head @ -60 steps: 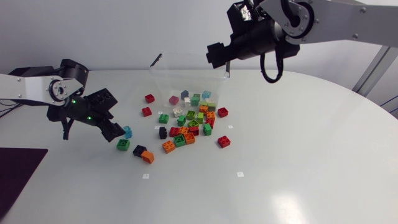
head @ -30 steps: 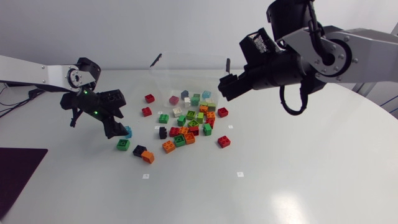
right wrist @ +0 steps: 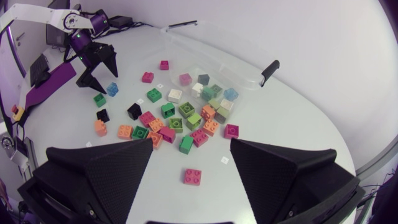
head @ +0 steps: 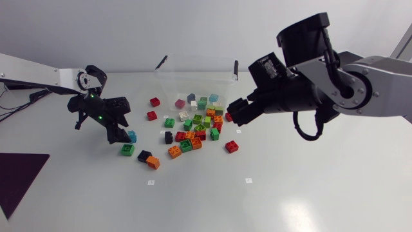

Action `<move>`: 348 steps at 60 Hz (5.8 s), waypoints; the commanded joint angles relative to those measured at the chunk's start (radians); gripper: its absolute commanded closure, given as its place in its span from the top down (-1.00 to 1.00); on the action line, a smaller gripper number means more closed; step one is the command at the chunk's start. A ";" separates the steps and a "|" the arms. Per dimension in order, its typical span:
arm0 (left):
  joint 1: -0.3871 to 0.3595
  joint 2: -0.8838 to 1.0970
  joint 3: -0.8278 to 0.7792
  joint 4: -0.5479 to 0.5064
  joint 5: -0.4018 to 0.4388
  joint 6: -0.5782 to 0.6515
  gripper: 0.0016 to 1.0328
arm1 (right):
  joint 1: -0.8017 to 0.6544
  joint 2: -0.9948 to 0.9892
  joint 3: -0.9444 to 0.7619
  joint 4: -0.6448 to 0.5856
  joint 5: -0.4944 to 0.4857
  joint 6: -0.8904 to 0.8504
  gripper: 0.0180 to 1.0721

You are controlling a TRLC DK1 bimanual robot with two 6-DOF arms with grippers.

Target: Place the duplo bricks in the container

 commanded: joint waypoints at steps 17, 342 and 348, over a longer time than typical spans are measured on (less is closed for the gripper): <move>0.004 0.073 0.047 -0.027 0.058 0.038 -0.06 | -0.007 0.072 -0.114 0.094 0.008 0.015 0.71; 0.036 0.513 0.762 0.104 0.311 -0.469 0.90 | -0.148 0.270 0.266 0.223 -0.006 0.103 0.74; 0.031 0.536 0.774 0.106 0.313 -0.461 0.90 | -0.149 0.238 0.226 0.224 -0.011 0.104 0.74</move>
